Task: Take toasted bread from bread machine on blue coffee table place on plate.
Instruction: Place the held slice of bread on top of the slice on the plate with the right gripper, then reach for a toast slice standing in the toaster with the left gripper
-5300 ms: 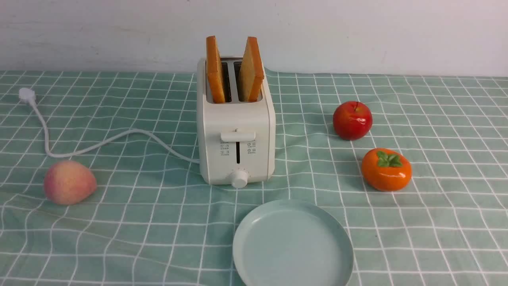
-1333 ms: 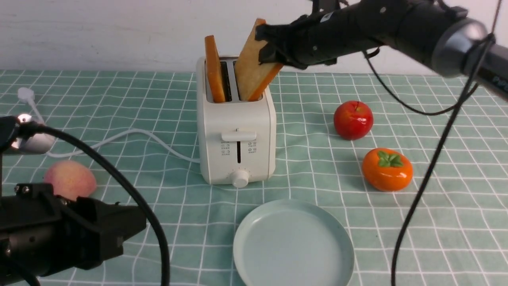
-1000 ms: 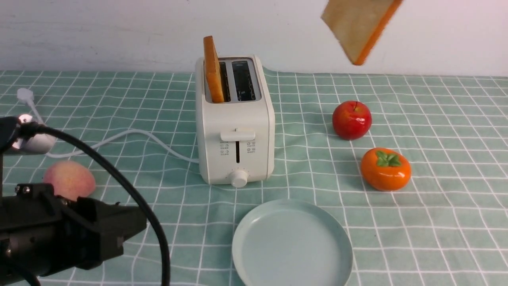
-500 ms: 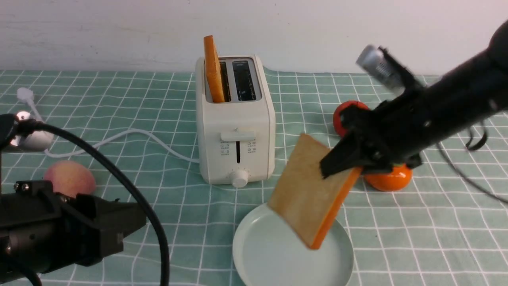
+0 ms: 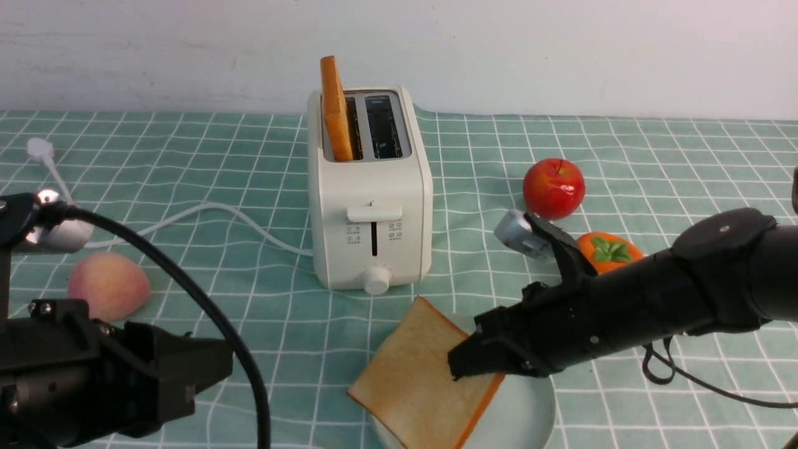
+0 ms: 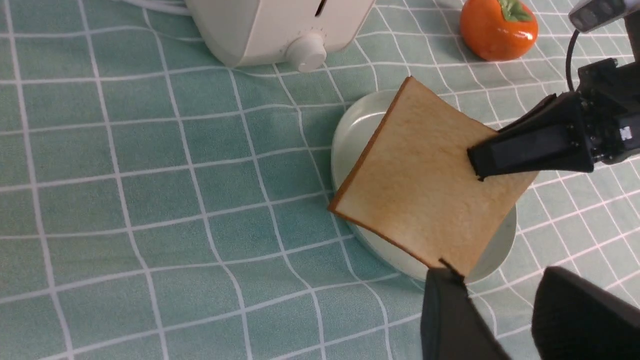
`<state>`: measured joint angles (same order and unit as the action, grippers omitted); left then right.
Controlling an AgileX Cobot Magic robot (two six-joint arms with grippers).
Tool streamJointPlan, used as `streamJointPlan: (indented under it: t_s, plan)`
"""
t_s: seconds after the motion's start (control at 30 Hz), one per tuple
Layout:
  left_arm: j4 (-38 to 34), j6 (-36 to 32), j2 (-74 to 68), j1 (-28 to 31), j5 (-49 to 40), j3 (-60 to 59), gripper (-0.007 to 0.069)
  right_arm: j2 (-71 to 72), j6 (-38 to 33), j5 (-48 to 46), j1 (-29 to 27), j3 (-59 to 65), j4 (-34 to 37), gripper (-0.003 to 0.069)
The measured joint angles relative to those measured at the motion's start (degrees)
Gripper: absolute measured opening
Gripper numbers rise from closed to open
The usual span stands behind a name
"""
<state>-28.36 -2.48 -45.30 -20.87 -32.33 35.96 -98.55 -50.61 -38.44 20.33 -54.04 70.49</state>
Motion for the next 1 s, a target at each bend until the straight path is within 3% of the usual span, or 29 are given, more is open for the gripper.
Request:
streamJointPlan:
  t_s: [0.1, 0.2, 0.27, 0.33, 0.37, 0.47, 0.5, 0.6, 0.63, 0.73, 0.77, 0.9, 1.0]
  plan:
    - [0.0, 0.0, 0.0, 0.0, 0.1, 0.0, 0.0243, 0.0, 0.4, 1.2, 0.0, 0.1, -1.1, 0.0169]
    - [0.1, 0.0, 0.0, 0.0, 0.7, 0.0, 0.0253, 0.1, 0.5, 2.6, 0.0, 0.0, -2.6, 0.0309]
    - [0.4, 0.0, 0.0, 0.0, 0.9, 0.0, 0.0265, 0.1, 0.6, 2.8, 0.0, 0.0, -2.9, 0.0351]
    - [1.0, 0.0, 0.0, 0.0, 1.2, 0.0, 0.0304, 0.3, 0.6, 2.9, 0.0, 0.0, -3.7, 0.0444]
    - [1.0, 0.0, 0.0, 0.0, 1.3, 0.0, 0.0314, 0.4, 0.6, 2.9, 0.0, 0.0, -3.9, 0.0458]
    - [2.8, 0.0, 0.0, 0.0, 1.7, 0.6, 0.0396, 2.0, 0.8, 2.6, -0.3, 0.0, -6.4, 0.0545]
    - [4.6, 0.0, -0.3, 0.0, 1.7, 1.9, 0.0454, 3.2, 1.7, 1.8, -0.8, -0.4, -8.0, 0.0572]
    - [8.1, 0.5, -1.2, 0.0, 1.7, 5.3, 0.0545, 5.2, 4.8, 0.1, -1.9, -2.1, -12.2, 0.0594]
    - [10.8, 1.8, -2.7, 0.0, 1.7, 8.7, 0.0603, 6.7, 8.9, -1.2, -2.5, -4.2, -16.0, 0.0594]
    - [16.3, 7.0, -7.2, 0.7, 0.3, 15.1, 0.0652, 9.1, 15.6, -3.5, -2.8, -7.1, -22.8, 0.0588]
    - [16.3, 7.5, -7.2, 0.8, 0.1, 15.7, 0.0654, 9.3, 16.8, -3.7, -2.8, -7.3, -23.4, 0.0588]
    - [26.9, 20.1, -20.1, 2.5, -7.9, 30.4, 0.0647, 14.5, 29.7, -8.7, -2.8, -12.2, -36.4, 0.0585]
    - [30.3, 23.3, -29.8, 2.7, -11.4, 39.3, 0.0619, 17.8, 35.4, -10.5, -2.8, -13.7, -41.5, 0.0585]
